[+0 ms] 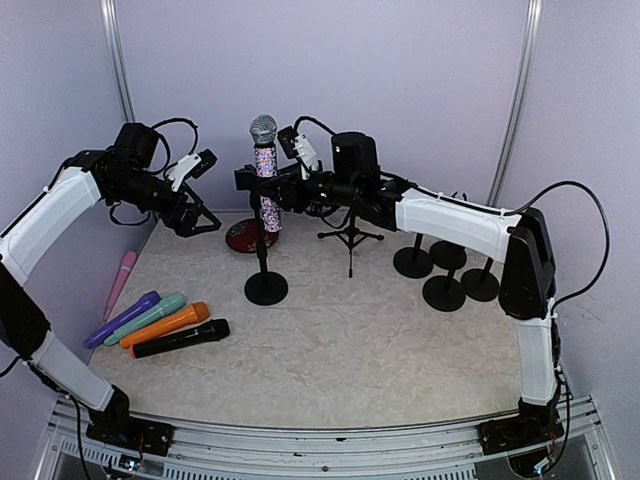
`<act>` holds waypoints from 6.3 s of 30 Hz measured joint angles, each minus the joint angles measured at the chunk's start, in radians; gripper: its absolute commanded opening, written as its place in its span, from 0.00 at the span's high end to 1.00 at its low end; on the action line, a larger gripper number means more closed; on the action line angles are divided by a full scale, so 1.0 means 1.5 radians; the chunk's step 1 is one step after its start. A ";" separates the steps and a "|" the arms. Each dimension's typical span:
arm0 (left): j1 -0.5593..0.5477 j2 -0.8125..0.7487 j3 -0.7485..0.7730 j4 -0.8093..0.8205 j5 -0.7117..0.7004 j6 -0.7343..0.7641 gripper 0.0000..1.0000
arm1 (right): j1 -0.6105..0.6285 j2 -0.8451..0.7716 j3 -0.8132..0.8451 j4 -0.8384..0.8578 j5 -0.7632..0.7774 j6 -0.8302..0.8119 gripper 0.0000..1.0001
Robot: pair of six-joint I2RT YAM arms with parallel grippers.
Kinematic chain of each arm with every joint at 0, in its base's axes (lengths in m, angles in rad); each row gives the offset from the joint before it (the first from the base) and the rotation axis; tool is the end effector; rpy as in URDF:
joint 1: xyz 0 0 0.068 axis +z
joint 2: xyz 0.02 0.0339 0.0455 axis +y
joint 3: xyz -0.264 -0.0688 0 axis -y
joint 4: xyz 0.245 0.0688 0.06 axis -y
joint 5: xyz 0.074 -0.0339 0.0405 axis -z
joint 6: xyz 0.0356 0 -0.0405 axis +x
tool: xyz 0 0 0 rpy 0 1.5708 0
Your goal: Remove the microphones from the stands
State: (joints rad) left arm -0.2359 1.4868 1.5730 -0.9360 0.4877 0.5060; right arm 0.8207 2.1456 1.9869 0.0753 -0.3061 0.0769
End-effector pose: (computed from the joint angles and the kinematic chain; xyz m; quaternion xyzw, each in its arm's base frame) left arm 0.2940 -0.0878 0.3782 0.4085 0.8154 -0.1778 0.3696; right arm 0.3483 0.3896 0.3466 -0.3605 0.6401 0.3914 0.5542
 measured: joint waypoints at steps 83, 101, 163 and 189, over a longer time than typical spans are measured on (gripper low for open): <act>-0.264 0.152 0.190 0.020 0.094 0.167 0.89 | 0.002 -0.450 -0.286 -0.022 -0.121 -0.024 0.76; -0.266 0.148 0.209 0.025 0.054 0.146 0.01 | 0.008 -0.520 -0.396 0.096 -0.089 0.065 0.81; -0.138 -0.211 -0.673 0.119 -0.349 0.270 0.55 | 0.062 -0.607 -0.787 0.184 0.219 0.135 0.29; -0.119 -0.254 -0.432 -0.006 -0.176 0.205 0.12 | 0.096 -0.193 -0.676 0.344 0.231 0.096 0.42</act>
State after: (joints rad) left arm -0.4145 1.1065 0.9257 -0.9443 0.2237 0.8131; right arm 0.9642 1.8568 0.9726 0.5915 0.0410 0.2214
